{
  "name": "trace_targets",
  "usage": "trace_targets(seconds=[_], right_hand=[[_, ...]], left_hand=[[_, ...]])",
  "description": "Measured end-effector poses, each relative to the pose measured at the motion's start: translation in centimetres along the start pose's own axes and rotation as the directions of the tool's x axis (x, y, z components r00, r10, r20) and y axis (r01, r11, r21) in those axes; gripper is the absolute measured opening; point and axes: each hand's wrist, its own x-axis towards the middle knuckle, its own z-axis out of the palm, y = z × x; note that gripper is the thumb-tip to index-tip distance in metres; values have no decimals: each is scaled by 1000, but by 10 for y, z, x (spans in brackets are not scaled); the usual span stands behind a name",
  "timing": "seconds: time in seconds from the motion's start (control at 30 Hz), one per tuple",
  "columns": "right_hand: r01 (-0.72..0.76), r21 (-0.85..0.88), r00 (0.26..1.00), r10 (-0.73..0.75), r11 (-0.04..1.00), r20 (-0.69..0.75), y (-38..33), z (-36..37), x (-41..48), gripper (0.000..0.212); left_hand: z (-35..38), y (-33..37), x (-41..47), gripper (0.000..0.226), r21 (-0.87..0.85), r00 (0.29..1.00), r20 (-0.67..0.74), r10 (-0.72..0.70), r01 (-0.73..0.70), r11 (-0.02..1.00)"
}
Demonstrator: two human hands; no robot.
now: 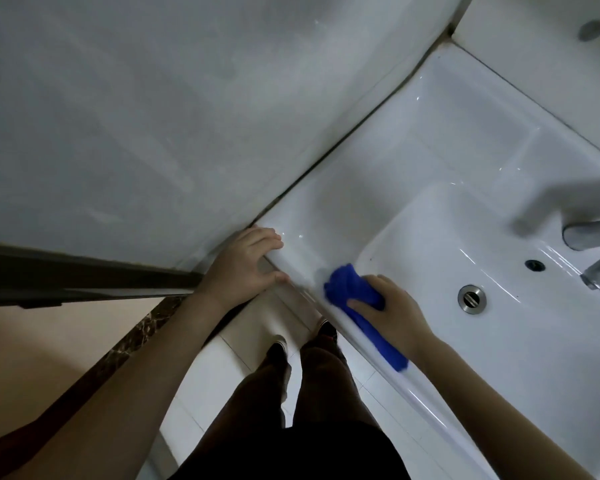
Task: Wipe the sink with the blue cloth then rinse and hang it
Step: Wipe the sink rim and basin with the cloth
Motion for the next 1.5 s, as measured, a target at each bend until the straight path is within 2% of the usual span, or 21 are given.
trace_targets(seconds=[0.13,0.3,0.4,0.47,0.63,0.73,0.9,1.1,1.23,1.33,1.43,1.5], right_hand=[[-77,20,997,77,997,-6,16,-4,-26,16],[-10,20,996,12,1000,-86,-41,14,33,23],[-17,35,993,21,999,-114,-64,20,41,19],[-69,55,987,76,996,-140,-59,21,19,20],[-255,-24,932,239,967,-272,-37,26,-34,30],[-215,11,927,208,977,-311,-57,34,-10,33],[-120,99,951,143,988,-273,-86,39,24,33],[-233,60,923,240,971,-301,-49,34,-34,29],[-160,31,926,161,987,-342,-68,43,-4,31],[-89,35,943,96,995,-317,-90,49,29,34],[-92,57,951,104,994,-291,-81,44,11,30],[-150,67,945,163,986,-285,-58,39,-20,28]], left_hand=[[-2,3,-1,60,-21,1000,24,-16,16,1000],[-6,-1,0,58,45,995,90,31,-35,998],[-8,-6,-1,55,57,990,107,89,-95,994],[-8,-10,0,54,57,988,115,103,-111,992],[-7,-19,3,49,-30,982,132,137,-134,991],[-7,-21,3,48,-46,980,133,149,-144,989],[-9,-22,5,40,-50,969,114,218,-214,976],[-7,-23,4,36,-70,968,96,233,-227,971],[-7,-18,3,37,-58,974,98,203,-198,978],[-9,-18,4,43,-16,970,123,209,-209,978],[-9,-18,2,42,13,971,135,199,-202,979],[-8,-20,1,39,4,973,136,188,-190,982]])
